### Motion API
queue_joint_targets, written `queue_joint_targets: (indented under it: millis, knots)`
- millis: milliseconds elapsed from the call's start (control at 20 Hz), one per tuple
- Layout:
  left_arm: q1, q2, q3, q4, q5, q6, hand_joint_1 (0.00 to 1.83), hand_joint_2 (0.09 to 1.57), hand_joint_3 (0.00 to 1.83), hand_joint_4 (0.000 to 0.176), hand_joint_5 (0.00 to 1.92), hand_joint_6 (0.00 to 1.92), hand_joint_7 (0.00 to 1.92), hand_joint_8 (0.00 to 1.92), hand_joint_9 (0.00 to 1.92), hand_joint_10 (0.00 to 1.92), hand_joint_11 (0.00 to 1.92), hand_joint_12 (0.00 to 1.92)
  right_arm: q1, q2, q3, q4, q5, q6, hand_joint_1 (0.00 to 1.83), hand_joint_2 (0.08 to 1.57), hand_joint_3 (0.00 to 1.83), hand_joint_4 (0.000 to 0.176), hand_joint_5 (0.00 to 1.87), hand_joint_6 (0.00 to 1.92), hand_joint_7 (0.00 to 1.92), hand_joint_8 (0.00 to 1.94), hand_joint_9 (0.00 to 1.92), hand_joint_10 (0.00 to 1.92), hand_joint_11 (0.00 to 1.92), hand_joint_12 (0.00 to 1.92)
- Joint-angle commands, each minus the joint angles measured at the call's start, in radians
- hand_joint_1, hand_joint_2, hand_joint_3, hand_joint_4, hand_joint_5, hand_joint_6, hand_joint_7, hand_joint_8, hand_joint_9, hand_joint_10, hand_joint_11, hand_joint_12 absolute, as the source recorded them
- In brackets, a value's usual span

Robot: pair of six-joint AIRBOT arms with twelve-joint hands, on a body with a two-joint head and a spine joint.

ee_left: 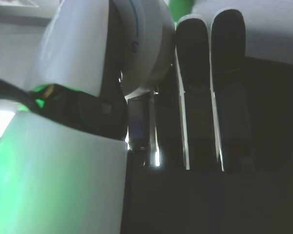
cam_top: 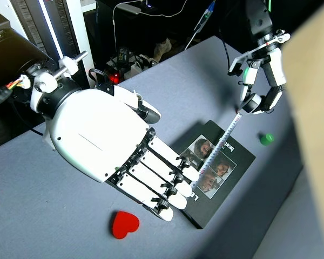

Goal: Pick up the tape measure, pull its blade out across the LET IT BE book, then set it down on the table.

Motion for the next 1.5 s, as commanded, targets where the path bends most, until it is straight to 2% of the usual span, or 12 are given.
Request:
queue_joint_targets:
  millis: [0, 100, 450, 550, 1450]
  knots:
    - [0.001, 0.001, 0.013, 0.014, -0.085, -0.011, 1.37, 1.13, 0.0, 0.0, 0.89, 0.97, 1.0, 0.99, 0.86, 1.29, 0.74, 1.19, 0.007, 0.006, -0.001, -0.07, -0.011, 0.01, 0.08, 1.04, 0.0, 0.015, 0.0, 0.0, 0.03, 0.0, 0.0, 0.0, 0.0, 0.45]
    - [0.012, -0.003, 0.023, 0.061, -0.086, -0.055, 1.37, 1.12, 0.0, 0.0, 0.89, 0.97, 1.01, 0.99, 0.87, 1.29, 0.76, 1.2, 0.007, 0.006, -0.001, -0.075, -0.011, 0.013, 0.08, 1.05, 0.0, 0.014, 0.0, 0.0, 0.03, 0.0, 0.0, 0.0, 0.0, 0.46]
    - [0.027, -0.022, 0.05, 0.078, -0.085, -0.066, 1.37, 1.12, 0.0, 0.0, 0.88, 0.97, 1.01, 0.99, 0.87, 1.29, 0.76, 1.2, 0.006, 0.006, -0.001, -0.081, -0.011, 0.016, 0.08, 1.05, 0.0, 0.015, 0.0, 0.0, 0.03, 0.0, 0.01, 0.0, 0.0, 0.47]
    - [0.033, -0.029, 0.059, 0.109, -0.086, -0.1, 1.37, 1.13, 0.0, 0.0, 0.88, 0.97, 1.01, 0.99, 0.87, 1.29, 0.76, 1.2, 0.006, 0.006, -0.001, -0.082, -0.011, 0.018, 0.08, 1.05, 0.01, 0.015, 0.0, 0.0, 0.03, 0.0, 0.01, 0.0, 0.0, 0.47]
    - [0.048, -0.05, 0.081, 0.133, -0.086, -0.106, 1.37, 1.12, 0.0, 0.0, 0.9, 0.94, 1.02, 0.97, 0.87, 1.28, 0.75, 1.19, 0.004, 0.006, -0.001, -0.099, -0.005, 0.027, 0.07, 1.08, 0.01, 0.014, 0.0, 0.0, 0.03, 0.0, 0.01, 0.0, 0.0, 0.49]
